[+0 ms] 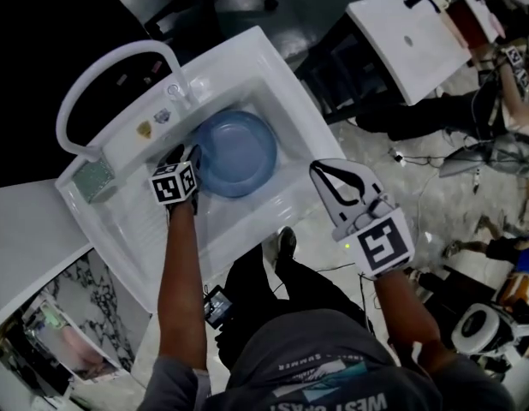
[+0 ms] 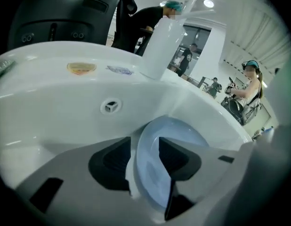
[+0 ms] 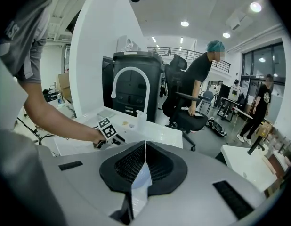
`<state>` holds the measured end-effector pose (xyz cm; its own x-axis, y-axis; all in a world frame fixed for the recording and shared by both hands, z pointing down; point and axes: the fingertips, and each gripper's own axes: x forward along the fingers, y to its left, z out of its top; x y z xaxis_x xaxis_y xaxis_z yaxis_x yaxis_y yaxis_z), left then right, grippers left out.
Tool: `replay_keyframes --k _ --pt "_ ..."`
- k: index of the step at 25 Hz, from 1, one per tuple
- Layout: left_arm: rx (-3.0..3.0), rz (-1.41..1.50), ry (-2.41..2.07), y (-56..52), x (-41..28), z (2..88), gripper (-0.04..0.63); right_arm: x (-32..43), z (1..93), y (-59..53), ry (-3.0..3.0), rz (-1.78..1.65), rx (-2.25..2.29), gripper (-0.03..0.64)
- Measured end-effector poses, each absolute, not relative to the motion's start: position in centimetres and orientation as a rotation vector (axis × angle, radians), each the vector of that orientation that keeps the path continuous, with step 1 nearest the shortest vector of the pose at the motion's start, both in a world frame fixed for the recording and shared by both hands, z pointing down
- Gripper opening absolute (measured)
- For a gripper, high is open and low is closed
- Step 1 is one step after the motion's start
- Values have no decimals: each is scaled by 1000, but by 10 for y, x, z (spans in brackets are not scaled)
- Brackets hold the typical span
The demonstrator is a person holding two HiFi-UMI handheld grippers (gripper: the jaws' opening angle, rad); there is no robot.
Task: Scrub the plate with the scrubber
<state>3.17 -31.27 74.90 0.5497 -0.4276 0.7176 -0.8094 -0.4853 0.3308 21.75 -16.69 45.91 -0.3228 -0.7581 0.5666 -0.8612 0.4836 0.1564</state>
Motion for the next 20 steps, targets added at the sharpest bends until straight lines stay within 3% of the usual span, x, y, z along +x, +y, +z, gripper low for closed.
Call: replay_keyframes --k 10,16,20 --pt "2024 810 -938 -321 43 801 190 218 474 -162 -2134 270 1339 31" --pt "1975 812 -887 -311 49 810 74 224 478 -158 -2127 284 1337 31" --pt "1907 748 -872 -307 45 808 40 225 473 -159 -2135 274 1338 31"
